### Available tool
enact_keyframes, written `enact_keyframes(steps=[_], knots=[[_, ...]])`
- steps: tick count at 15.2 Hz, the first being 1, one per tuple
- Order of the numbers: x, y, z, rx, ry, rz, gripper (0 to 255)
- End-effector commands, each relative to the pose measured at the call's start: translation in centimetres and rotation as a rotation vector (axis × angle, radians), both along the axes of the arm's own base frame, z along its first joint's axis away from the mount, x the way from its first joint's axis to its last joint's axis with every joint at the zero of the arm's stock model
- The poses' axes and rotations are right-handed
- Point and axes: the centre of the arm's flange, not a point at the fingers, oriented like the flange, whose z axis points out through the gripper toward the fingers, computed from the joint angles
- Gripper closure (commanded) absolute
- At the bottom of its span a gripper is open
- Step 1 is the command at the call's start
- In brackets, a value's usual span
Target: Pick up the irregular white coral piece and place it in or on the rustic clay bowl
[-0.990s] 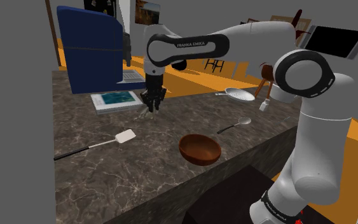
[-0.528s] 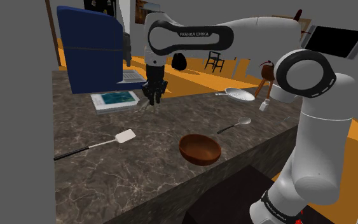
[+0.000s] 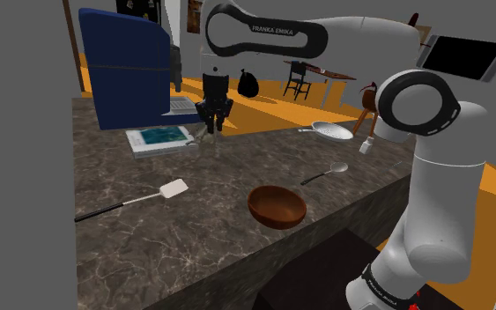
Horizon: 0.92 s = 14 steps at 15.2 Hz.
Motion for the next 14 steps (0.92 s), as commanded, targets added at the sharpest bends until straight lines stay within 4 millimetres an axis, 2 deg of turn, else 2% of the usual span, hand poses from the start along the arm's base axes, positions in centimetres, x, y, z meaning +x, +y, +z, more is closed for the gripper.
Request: enact_keyframes(steps=[1,2,14], knots=[[-0.1,0.0,1.1,0.000,0.000,0.000,255],[-0.1,0.0,1.5,0.000,0.000,0.000,255],[-15.4,-3.5,3.9,0.000,0.000,0.000,255]])
